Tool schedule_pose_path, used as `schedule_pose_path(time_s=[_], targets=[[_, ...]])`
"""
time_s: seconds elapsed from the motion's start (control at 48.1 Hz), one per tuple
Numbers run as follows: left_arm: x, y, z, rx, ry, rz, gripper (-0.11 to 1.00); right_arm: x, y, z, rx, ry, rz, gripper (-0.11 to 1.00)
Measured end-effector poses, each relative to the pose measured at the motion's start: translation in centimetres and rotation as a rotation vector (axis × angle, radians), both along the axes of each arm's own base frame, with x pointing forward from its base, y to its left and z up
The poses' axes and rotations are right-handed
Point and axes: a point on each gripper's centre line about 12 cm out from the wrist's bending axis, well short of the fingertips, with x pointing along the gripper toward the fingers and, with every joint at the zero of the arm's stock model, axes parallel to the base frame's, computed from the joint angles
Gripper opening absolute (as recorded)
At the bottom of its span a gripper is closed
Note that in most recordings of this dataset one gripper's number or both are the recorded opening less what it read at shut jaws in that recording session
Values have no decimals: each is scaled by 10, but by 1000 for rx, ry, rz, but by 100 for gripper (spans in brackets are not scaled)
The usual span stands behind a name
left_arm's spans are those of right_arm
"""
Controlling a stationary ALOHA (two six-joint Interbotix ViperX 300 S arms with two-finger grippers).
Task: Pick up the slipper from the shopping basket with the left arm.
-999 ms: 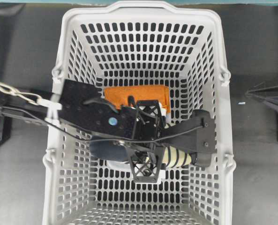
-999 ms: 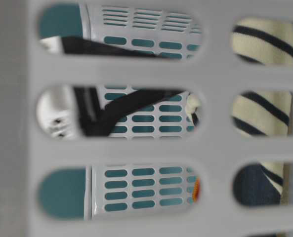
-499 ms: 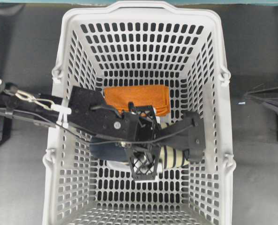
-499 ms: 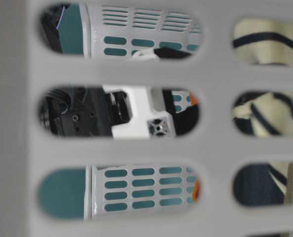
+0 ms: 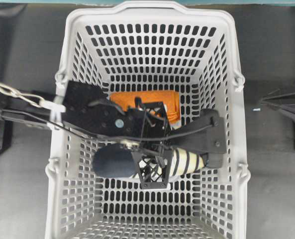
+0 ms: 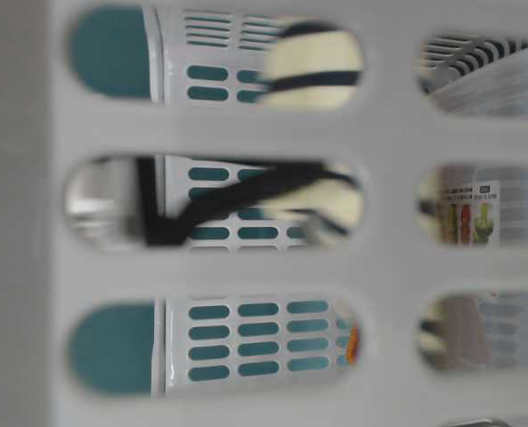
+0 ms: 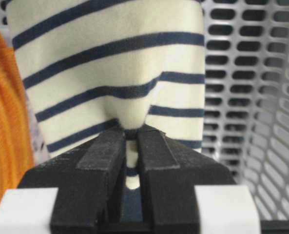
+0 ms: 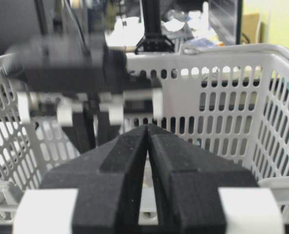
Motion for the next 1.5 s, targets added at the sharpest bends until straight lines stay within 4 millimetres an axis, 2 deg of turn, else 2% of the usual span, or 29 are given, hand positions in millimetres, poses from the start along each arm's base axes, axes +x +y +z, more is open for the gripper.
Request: schedule_pose_path(time_s=[0.291,0.395,0.582,1.227,1.498], targets=[[-9,-6,93,11,-31,-49,4,0,0,-1,0,2,0,0],[-13,-8,108,24,11,-71,4,0,0,-1,0,2,0,0],[-15,-8,111,39,81,-85,4,-1,0,-1,0,0,0,0],[-13,-8,114,36,53,-83,4,-3,0,3,17,-15,0,0],[-12,-8,106,38,74,-80,4,-3,0,2,17,-14,0,0]])
